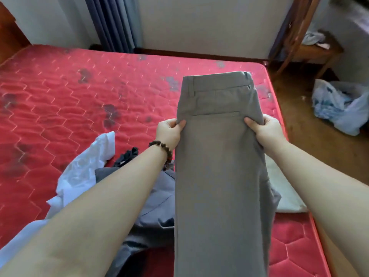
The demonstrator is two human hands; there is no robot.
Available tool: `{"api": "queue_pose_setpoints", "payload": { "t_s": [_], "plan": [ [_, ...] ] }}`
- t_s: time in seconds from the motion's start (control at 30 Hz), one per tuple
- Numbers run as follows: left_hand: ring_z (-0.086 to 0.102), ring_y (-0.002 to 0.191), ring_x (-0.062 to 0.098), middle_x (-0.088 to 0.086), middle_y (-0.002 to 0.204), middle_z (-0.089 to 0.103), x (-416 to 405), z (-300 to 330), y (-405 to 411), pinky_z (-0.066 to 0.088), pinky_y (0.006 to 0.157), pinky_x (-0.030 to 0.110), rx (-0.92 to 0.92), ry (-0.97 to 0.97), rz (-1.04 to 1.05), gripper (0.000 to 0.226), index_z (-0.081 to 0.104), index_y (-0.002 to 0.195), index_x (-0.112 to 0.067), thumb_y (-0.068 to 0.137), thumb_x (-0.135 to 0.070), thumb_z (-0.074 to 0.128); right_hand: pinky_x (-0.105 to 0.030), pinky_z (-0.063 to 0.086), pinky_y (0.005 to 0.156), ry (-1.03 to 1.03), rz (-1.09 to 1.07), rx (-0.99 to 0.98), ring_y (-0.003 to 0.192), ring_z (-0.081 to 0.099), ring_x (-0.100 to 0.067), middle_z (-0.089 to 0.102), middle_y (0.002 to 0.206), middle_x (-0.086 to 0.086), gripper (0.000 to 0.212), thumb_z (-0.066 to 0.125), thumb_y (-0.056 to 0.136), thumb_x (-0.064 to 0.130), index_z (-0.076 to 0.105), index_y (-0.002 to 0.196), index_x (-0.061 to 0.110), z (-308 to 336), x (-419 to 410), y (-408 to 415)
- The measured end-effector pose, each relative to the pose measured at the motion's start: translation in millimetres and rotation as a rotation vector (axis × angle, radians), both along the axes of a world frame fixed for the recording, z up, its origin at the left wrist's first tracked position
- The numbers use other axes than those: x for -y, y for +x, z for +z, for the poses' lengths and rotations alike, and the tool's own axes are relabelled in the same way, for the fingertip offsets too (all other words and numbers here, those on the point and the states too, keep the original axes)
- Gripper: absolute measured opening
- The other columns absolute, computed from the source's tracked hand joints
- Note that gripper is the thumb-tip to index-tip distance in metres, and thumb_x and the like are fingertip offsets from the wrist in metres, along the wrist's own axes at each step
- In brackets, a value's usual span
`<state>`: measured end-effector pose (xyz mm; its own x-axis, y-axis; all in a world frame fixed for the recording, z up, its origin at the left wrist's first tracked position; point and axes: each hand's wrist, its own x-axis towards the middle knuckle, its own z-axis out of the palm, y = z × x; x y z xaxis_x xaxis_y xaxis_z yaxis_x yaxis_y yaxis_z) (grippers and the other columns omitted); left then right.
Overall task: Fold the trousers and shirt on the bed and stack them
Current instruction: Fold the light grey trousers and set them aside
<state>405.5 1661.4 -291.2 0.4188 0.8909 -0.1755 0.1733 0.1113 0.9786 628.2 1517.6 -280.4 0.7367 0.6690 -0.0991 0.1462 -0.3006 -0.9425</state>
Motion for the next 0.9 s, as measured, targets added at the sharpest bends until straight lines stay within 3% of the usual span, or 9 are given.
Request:
{"api": "queue_pose_setpoints", "payload": {
  "t_s": [0.07,0.13,0.2,0.37,0.47,0.53,0.6,0.73,0.9],
  "plan": [
    [0.061,0.101,0.023,0.011,0.108,0.066,-24.3,-41.2,19.6,0.046,0.094,0.035,-0.187,0.06,0.012,0.03,0.058,0.121,-0.006,0.094,-0.019,0.057,-0.036,0.05,0.088,-0.264,-0.027,0.137,0.104,0.06,-0.026,0.064,0.115,-0.008,0.042,0.065,0.088,0.038,0.059,0.119,0.011,-42.4,-26.1,22.0],
    [0.039,0.135,0.024,0.012,0.146,0.042,-30.4,-86.5,23.4,0.029,0.111,0.033,-0.449,0.081,-0.04,0.058,0.031,0.146,-0.009,0.096,-0.028,0.054,-0.041,0.037,0.105,-0.525,-0.065,0.263,0.127,0.046,-0.033,0.049,0.138,-0.016,0.062,0.058,0.091,0.041,0.041,0.14,0.007,-86.2,-27.0,29.0],
    [0.018,0.145,0.022,0.009,0.157,0.022,-23.4,-127.2,21.1,0.015,0.116,0.031,-0.579,0.158,-0.155,0.063,0.02,0.15,-0.009,0.098,-0.029,0.049,-0.04,0.026,0.112,-0.581,-0.027,0.336,0.138,0.032,-0.032,0.036,0.148,-0.019,0.062,0.054,0.095,0.035,0.032,0.145,0.005,-126.7,-11.9,23.4],
    [0.0,0.148,0.018,0.004,0.16,0.009,26.6,-195.0,34.0,0.0,0.12,0.037,-0.734,0.48,-0.396,0.057,0.018,0.151,-0.014,0.099,-0.027,0.039,-0.04,0.004,0.12,-0.708,0.33,0.658,0.148,0.006,-0.021,0.017,0.159,-0.006,0.054,0.047,0.098,0.033,0.032,0.148,0.015,-203.4,20.1,-10.1],
    [-0.011,0.147,0.022,0.004,0.161,-0.002,57.3,-231.4,58.2,-0.009,0.117,0.041,-0.869,0.67,-0.633,0.062,0.007,0.152,-0.022,0.098,-0.04,0.03,-0.05,0.01,0.117,-0.668,0.514,0.824,0.147,0.016,-0.028,0.022,0.157,-0.007,0.056,0.05,0.096,0.035,0.036,0.146,0.016,-237.4,9.5,-28.5],
    [-0.018,0.145,0.024,0.0,0.16,-0.01,55.7,-259.9,64.7,-0.014,0.115,0.045,-0.996,0.696,-0.704,0.064,-0.003,0.151,-0.032,0.096,-0.052,0.023,-0.051,0.0,0.117,-0.766,0.633,0.869,0.148,0.004,-0.025,0.007,0.16,-0.004,0.061,0.034,0.098,0.045,0.016,0.152,0.022,-262.1,2.4,-33.7],
    [-0.021,0.144,0.028,-0.003,0.16,-0.012,36.2,-283.4,66.1,-0.018,0.113,0.05,-1.047,0.771,-0.671,0.065,-0.007,0.147,-0.042,0.091,-0.065,0.017,-0.05,-0.009,0.117,-0.834,0.59,0.848,0.148,-0.002,-0.019,0.0,0.161,-0.002,0.064,0.015,0.095,0.05,0.005,0.152,0.023,-282.2,-4.4,-32.1],
    [-0.024,0.141,0.039,-0.006,0.158,-0.015,-10.6,-294.7,84.6,-0.015,0.109,0.063,-1.099,0.86,-0.569,0.067,-0.008,0.142,-0.053,0.082,-0.076,0.012,-0.056,0.011,0.112,-0.778,0.441,0.888,0.14,0.035,-0.02,0.037,0.151,-0.008,0.063,0.026,0.091,0.041,0.041,0.143,0.008,-293.2,-36.3,-23.3],
    [-0.026,0.14,0.039,0.0,0.157,-0.024,-68.9,-294.1,128.3,-0.012,0.108,0.067,-1.151,0.76,-0.438,0.064,-0.013,0.141,-0.056,0.084,-0.074,0.009,-0.05,-0.016,0.115,-0.722,0.492,1.042,0.148,-0.007,-0.021,-0.004,0.16,-0.002,0.06,0.016,0.1,0.047,0.009,0.153,0.019,-299.9,-110.4,34.7]
  ]
}}
